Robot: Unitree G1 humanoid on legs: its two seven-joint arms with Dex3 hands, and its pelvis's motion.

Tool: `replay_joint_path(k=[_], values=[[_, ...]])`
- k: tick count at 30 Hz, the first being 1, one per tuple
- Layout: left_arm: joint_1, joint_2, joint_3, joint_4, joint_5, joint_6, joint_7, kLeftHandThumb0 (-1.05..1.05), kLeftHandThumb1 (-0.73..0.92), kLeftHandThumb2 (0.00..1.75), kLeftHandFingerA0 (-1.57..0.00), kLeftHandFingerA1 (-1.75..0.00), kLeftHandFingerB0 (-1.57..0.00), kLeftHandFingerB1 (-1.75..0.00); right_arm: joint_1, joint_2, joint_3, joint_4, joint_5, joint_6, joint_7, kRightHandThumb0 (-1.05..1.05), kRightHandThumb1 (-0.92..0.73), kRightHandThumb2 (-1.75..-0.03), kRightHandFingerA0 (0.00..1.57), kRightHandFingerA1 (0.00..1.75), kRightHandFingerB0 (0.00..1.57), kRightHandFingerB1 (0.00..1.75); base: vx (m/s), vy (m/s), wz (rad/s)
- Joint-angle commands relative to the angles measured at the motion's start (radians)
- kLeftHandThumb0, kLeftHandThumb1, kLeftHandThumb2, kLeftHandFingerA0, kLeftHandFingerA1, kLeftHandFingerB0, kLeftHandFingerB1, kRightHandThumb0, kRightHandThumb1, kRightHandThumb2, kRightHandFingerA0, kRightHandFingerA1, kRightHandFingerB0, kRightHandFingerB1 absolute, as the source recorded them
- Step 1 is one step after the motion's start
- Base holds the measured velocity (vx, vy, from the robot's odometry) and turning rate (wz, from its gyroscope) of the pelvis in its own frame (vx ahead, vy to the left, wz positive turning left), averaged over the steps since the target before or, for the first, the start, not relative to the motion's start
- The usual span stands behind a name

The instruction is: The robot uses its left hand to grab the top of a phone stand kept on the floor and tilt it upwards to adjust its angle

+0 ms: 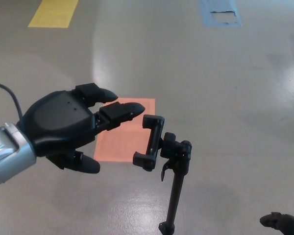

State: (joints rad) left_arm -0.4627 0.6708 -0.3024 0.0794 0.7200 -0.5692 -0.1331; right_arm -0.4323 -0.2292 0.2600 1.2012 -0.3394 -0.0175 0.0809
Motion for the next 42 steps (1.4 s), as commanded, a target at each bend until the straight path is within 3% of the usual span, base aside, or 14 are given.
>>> replay_joint_path(k=[1,14,15,17,18,20,21,28,29,34,35,39,40,42], values=[[-0.046,0.0,0.017,0.019,0.012,0.027,-0.018,-0.78,0.54,0.89,-0.15,-0.44,0.0,-0.16,-0.001,-0.013,-0.005,0.005,0.0,0.009,0.009,-0.27,-0.66,-1.11,0.01,0.49,0.0,0.46,0.0,0.0,0.0],[-0.078,-0.029,0.011,0.017,0.009,0.021,-0.017,-0.77,0.67,0.61,-0.22,-0.31,0.0,-0.19,0.003,-0.01,-0.012,0.007,0.005,0.002,0.014,-0.5,-0.76,-0.73,0.15,0.36,0.14,0.32,0.0,0.0,0.0],[-0.078,-0.033,0.008,0.012,0.014,0.024,-0.019,-0.78,0.54,0.89,-0.15,-0.44,0.0,-0.19,0.001,-0.01,-0.011,0.006,0.004,0.006,0.015,-0.27,-0.65,-1.11,0.02,0.49,0.01,0.47,0.0,0.0,0.0],[-0.077,-0.037,0.005,0.005,0.02,0.027,-0.022,-0.78,0.54,0.9,-0.15,-0.44,0.0,-0.19,-0.002,-0.011,-0.006,0.004,-0.001,0.01,0.015,-0.49,-0.77,-0.73,0.15,0.36,0.14,0.32,0.0,0.0,0.0],[-0.077,-0.037,0.003,0.006,0.025,0.023,-0.02,-0.81,0.57,0.93,-0.14,-0.44,0.0,-0.18,-0.003,-0.011,-0.007,0.004,0.0,0.009,0.018,-0.27,-0.66,-1.11,0.02,0.49,0.01,0.47,0.0,0.0,0.0],[-0.074,-0.039,-0.001,0.005,0.034,0.02,-0.019,-0.84,0.71,0.63,-0.23,-0.32,0.0,-0.16,-0.004,-0.012,-0.008,0.005,0.002,0.008,0.022,-0.27,-0.66,-1.11,0.01,0.49,0.0,0.47,0.0,0.0,0.0],[-0.071,-0.037,-0.004,0.0,0.042,0.022,-0.023,-0.8,0.56,0.91,-0.16,-0.44,0.0,-0.2,-0.004,-0.012,-0.008,0.005,0.001,0.009,0.02,-0.27,-0.65,-1.11,0.02,0.49,0.01,0.47,0.0,0.0,0.0],[-0.062,-0.027,-0.029,-0.007,0.075,0.02,-0.039,-0.82,0.68,0.62,-0.21,-0.31,0.0,-0.2,-0.002,-0.013,-0.009,0.006,0.001,0.005,0.02,-0.27,-0.67,-1.11,0.01,0.49,0.0,0.47,0.0,0.0,0.0],[-0.06,-0.027,-0.032,-0.004,0.079,0.016,-0.032,-0.81,0.54,0.9,-0.16,-0.44,-0.01,-0.2,-0.002,-0.013,-0.009,0.006,0.001,0.006,0.02,-0.49,-0.76,-0.74,0.14,0.36,0.14,0.32,0.0,0.0,0.0],[-0.055,-0.026,-0.047,0.009,0.112,0.01,-0.01,-0.82,0.56,0.93,-0.15,-0.44,0.0,-0.2,-0.007,-0.013,-0.011,0.005,0.003,0.011,0.022,-0.48,-0.76,-0.74,0.14,0.36,0.13,0.32,0.0,0.0,0.0],[-0.054,-0.027,-0.049,0.014,0.112,0.008,-0.007,-0.81,0.56,0.92,-0.15,-0.44,0.0,-0.2,-0.007,-0.014,-0.01,0.006,0.001,0.011,0.022,-0.27,-0.67,-1.11,0.02,0.49,0.0,0.47,0.0,0.0,0.0],[-0.056,-0.025,-0.051,0.022,0.125,0.007,0.002,-0.83,0.72,0.62,-0.22,-0.31,0.0,-0.19,-0.01,-0.013,-0.011,0.005,0.003,0.009,0.025,-0.26,-0.67,-1.12,0.02,0.49,0.0,0.47,0.0,0.0,0.0],[-0.054,-0.025,-0.051,0.023,0.127,0.008,0.002,-0.82,0.71,0.62,-0.22,-0.31,0.0,-0.19,-0.01,-0.013,-0.012,0.006,0.004,0.009,0.025,-0.48,-0.76,-0.72,0.15,0.35,0.14,0.32,0.0,0.0,0.0],[-0.051,-0.026,-0.05,0.024,0.128,0.009,0.002,-0.82,0.71,0.62,-0.22,-0.31,0.0,-0.19,-0.011,-0.013,-0.013,0.008,0.004,0.01,0.024,-0.48,-0.76,-0.72,0.15,0.35,0.14,0.32,0.0,0.0,0.0]])
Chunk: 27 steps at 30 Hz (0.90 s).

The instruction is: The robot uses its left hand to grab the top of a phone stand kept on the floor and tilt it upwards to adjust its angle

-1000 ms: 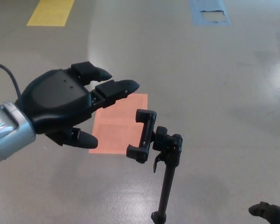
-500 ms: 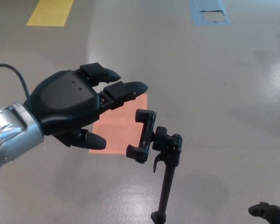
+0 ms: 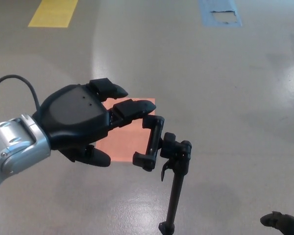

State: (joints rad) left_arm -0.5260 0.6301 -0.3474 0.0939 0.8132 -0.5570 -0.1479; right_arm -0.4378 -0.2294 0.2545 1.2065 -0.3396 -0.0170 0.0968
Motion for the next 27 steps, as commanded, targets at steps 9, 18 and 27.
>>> replay_joint_path(k=[9,18,27], values=[[0.013,0.013,-0.009,0.021,0.047,-0.007,0.025,-0.82,0.57,0.94,-0.14,-0.41,0.0,-0.17,-0.01,-0.013,0.001,0.005,-0.007,0.012,0.005,-0.27,-0.66,-1.11,0.01,0.49,0.0,0.47,0.0,0.0,0.0],[0.01,0.005,-0.015,0.025,0.042,-0.012,0.024,-0.81,0.58,0.93,-0.14,-0.42,0.0,-0.17,-0.008,-0.016,-0.001,0.0,-0.006,0.007,0.006,-0.49,-0.75,-0.74,0.15,0.36,0.14,0.33,0.0,0.0,0.0],[0.018,-0.016,-0.024,-0.002,0.047,0.009,0.013,-0.87,0.59,0.91,-0.15,-0.35,0.0,-0.1,-0.013,-0.015,-0.001,0.004,-0.006,0.01,0.01,-0.27,-0.66,-1.11,0.02,0.49,0.01,0.47,0.0,0.0,0.0]])
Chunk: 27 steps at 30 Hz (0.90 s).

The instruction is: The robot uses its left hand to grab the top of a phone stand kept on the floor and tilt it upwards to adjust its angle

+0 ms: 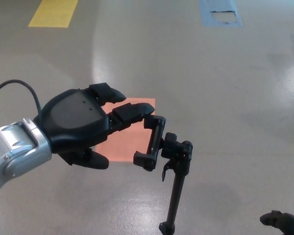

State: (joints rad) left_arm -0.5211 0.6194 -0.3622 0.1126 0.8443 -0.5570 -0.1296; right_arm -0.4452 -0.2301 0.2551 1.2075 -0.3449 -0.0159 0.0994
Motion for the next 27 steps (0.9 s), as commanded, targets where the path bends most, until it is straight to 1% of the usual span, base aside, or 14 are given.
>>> replay_joint_path(k=[1,2,6,7,8,12,14,22,27], values=[[0.014,-0.006,-0.011,-0.025,0.021,0.012,-0.006,-0.87,0.59,0.91,-0.15,-0.35,0.0,-0.1,-0.006,-0.014,-0.003,0.004,0.0,0.007,0.006,-0.27,-0.66,-1.11,0.02,0.49,0.01,0.47,0.0,0.0,0.0],[0.017,-0.008,-0.014,-0.03,0.028,0.015,-0.005,-0.84,0.57,0.9,-0.15,-0.37,0.0,-0.13,-0.006,-0.013,-0.004,0.005,0.001,0.006,0.005,-0.27,-0.66,-1.11,0.02,0.49,0.01,0.47,0.0,0.0,0.0],[0.017,-0.011,-0.021,-0.03,0.041,0.014,0.005,-0.87,0.59,0.91,-0.15,-0.36,0.0,-0.11,-0.007,-0.014,-0.005,0.002,0.002,0.006,0.009,-0.26,-0.67,-1.11,0.01,0.49,0.0,0.47,0.0,0.0,0.0],[0.017,-0.012,-0.023,-0.03,0.042,0.015,0.002,-0.85,0.58,0.91,-0.16,-0.37,0.0,-0.12,-0.008,-0.015,-0.007,0.001,0.004,0.007,0.01,-0.48,-0.76,-0.74,0.14,0.36,0.14,0.32,0.0,0.0,0.0],[0.018,-0.015,-0.025,-0.033,0.042,0.019,-0.006,-0.84,0.57,0.9,-0.15,-0.37,0.0,-0.13,-0.009,-0.015,-0.007,-0.001,0.005,0.009,0.011,-0.27,-0.66,-1.11,0.02,0.49,0.01,0.47,0.0,0.0,0.0],[0.019,-0.017,-0.029,-0.034,0.049,0.02,-0.003,-0.83,0.56,0.9,-0.16,-0.39,0.0,-0.15,-0.012,-0.015,-0.009,-0.004,0.006,0.012,0.013,-0.27,-0.66,-1.11,0.02,0.49,0.01,0.47,0.0,0.0,0.0],[0.016,-0.018,-0.036,-0.033,0.058,0.022,-0.009,-0.89,0.61,0.91,-0.15,-0.35,0.0,-0.08,-0.016,-0.016,-0.013,-0.004,0.009,0.011,0.017,-0.27,-0.66,-1.11,0.01,0.49,0.0,0.47,0.0,0.0,0.0],[0.016,-0.019,-0.049,-0.002,0.078,0.014,0.02,-0.91,0.62,0.93,-0.16,-0.35,0.0,-0.08,-0.026,-0.016,-0.015,0.003,0.007,0.016,0.014,-0.27,-0.66,-1.11,0.01,0.49,0.0,0.46,0.0,0.0,0.0],[0.022,-0.012,-0.046,-0.004,0.064,0.019,-0.001,-0.9,0.63,0.94,-0.15,-0.33,0.0,-0.08,-0.029,-0.018,-0.01,0.005,0.003,0.018,0.018,-0.27,-0.66,-1.11,0.01,0.48,0.0,0.46,0.0,0.0,0.0]])
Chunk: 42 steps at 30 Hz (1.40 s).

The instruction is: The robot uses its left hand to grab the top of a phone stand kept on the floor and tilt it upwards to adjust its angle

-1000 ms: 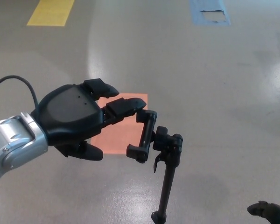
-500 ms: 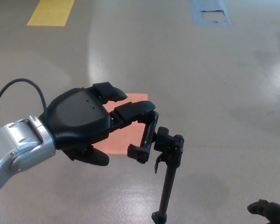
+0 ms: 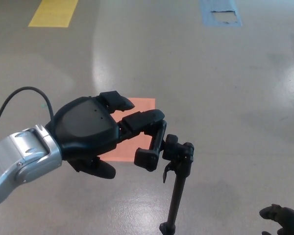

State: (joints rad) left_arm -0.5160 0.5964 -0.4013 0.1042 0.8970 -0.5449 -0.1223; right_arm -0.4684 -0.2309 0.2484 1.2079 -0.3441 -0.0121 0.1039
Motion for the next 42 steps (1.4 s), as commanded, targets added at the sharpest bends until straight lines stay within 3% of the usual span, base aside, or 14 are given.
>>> replay_joint_path(k=[1,16,17,24,25,26,27,35,42], values=[[0.019,0.012,-0.006,0.001,0.006,0.011,-0.02,-0.9,0.62,0.94,-0.15,-0.33,0.0,-0.09,-0.006,-0.017,-0.002,0.006,0.001,0.012,0.012,-0.27,-0.66,-1.11,0.01,0.49,0.0,0.47,0.0,0.0,0.0],[0.033,0.014,-0.007,0.042,-0.007,0.001,-0.014,-0.85,0.59,0.9,-0.14,-0.33,0.0,-0.11,-0.023,-0.018,0.001,0.008,-0.001,0.016,0.03,-0.27,-0.66,-1.11,0.01,0.49,0.0,0.47,0.0,0.0,0.0],[0.034,0.013,-0.007,0.045,-0.004,-0.004,-0.002,-0.81,0.56,0.88,-0.15,-0.38,0.0,-0.14,-0.023,-0.018,-0.001,0.007,0.001,0.015,0.03,-0.49,-0.75,-0.74,0.14,0.36,0.14,0.33,0.0,0.0,0.0],[0.043,0.016,-0.011,0.046,0.011,-0.009,0.017,-0.76,0.54,0.89,-0.13,-0.41,0.0,-0.19,-0.02,-0.018,0.003,0.002,-0.005,0.017,0.024,-0.49,-0.76,-0.74,0.15,0.36,0.14,0.33,0.0,0.0,0.0],[0.044,0.017,-0.012,0.05,0.013,-0.015,0.025,-0.76,0.67,0.61,-0.21,-0.31,0.0,-0.17,-0.02,-0.018,0.004,0.001,-0.005,0.016,0.024,-0.49,-0.76,-0.74,0.15,0.36,0.14,0.33,0.0,0.0,0.0],[0.044,0.018,-0.012,0.053,0.014,-0.018,0.03,-0.76,0.67,0.61,-0.21,-0.31,0.0,-0.17,-0.019,-0.017,0.004,0.001,-0.005,0.016,0.025,-0.49,-0.76,-0.74,0.15,0.36,0.14,0.33,0.0,0.0,0.0],[0.048,0.02,-0.014,0.055,0.015,-0.021,0.034,-0.86,0.59,0.9,-0.16,-0.38,0.0,-0.09,-0.02,-0.017,0.002,0.002,-0.002,0.017,0.028,-0.48,-0.76,-0.74,0.14,0.36,0.14,0.32,0.0,0.0,0.0],[0.059,0.025,-0.023,0.053,0.029,-0.022,0.045,-0.86,0.59,0.89,-0.17,-0.38,0.0,-0.07,-0.022,-0.018,0.005,0.004,-0.005,0.014,0.032,-0.48,-0.76,-0.74,0.15,0.36,0.15,0.33,0.0,0.0,0.0],[0.07,0.037,-0.032,0.038,0.042,-0.011,0.027,-0.76,0.54,0.88,-0.15,-0.43,-0.01,-0.2,-0.021,-0.02,-0.002,0.003,0.002,0.004,0.037,-0.48,-0.75,-0.74,0.16,0.37,0.15,0.33,0.0,0.0,0.0]])
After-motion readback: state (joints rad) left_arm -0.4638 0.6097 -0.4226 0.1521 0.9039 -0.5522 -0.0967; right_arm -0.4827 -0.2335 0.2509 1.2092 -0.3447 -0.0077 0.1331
